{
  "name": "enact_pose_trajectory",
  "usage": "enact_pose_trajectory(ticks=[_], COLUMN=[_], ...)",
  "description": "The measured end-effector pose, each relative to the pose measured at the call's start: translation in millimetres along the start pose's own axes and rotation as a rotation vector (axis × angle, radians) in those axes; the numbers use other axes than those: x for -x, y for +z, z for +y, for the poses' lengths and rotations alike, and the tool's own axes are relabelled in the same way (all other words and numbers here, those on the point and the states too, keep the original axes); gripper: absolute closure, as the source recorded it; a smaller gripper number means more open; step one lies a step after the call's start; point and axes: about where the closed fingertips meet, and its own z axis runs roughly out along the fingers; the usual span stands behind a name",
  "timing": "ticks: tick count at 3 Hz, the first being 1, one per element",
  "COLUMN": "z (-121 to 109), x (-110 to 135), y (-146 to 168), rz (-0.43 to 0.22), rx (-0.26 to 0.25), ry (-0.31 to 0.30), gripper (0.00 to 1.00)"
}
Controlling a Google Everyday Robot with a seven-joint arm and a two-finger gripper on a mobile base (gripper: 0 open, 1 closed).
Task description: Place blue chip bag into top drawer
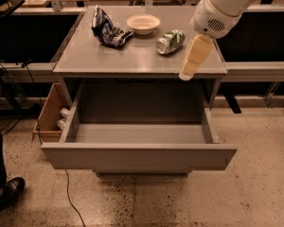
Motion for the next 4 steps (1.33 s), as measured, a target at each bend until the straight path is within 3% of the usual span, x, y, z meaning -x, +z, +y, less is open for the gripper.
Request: enact_pose_trajectory(ticks=[1,2,4], z=[-28,-70,-133], x=[27,70,142], y=[18,45,98], rz=[-0.063,-0.139,-0.287], rx=[-0.045,-0.093,-0.153], ry=[0.038,0.09,0.235], gripper=[0.0,0.0,0.0])
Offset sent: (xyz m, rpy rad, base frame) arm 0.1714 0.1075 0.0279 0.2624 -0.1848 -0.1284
